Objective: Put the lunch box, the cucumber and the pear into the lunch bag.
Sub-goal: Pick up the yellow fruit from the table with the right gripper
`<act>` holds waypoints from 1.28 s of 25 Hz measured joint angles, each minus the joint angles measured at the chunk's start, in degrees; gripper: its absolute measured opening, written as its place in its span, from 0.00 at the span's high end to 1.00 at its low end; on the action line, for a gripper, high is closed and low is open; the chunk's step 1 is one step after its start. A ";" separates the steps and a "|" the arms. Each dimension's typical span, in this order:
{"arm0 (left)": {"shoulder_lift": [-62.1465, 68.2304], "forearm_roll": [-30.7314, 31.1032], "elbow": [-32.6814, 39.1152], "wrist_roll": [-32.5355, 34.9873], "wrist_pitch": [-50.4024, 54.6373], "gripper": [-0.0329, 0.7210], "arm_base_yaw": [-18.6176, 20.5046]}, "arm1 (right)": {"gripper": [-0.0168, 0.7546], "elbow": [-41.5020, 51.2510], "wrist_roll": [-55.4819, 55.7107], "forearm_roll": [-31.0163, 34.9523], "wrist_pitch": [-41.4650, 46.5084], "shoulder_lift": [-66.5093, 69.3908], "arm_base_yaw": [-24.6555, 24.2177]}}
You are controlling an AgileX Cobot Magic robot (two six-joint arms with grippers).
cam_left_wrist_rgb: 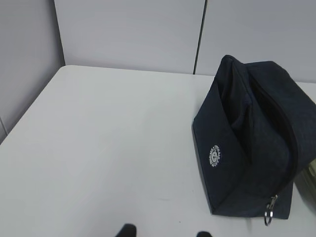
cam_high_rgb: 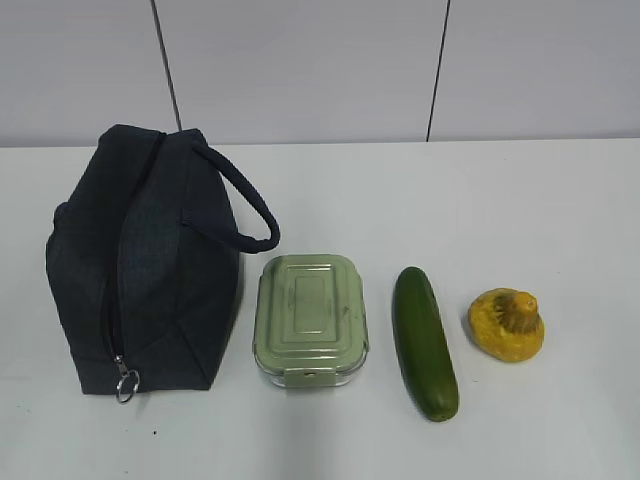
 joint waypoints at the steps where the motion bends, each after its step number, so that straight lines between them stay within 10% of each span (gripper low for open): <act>1: 0.00 0.00 0.00 0.00 0.00 0.64 0.00 | 0.53 0.00 0.00 0.00 0.00 0.00 0.00; 22: 0.00 0.00 0.00 0.00 0.00 0.64 0.00 | 0.44 -2.37 -1.47 -1.60 -0.76 5.48 0.00; 32: 0.00 0.00 0.00 0.00 0.00 0.64 0.00 | 0.42 -7.46 -10.63 8.85 -11.14 20.65 0.00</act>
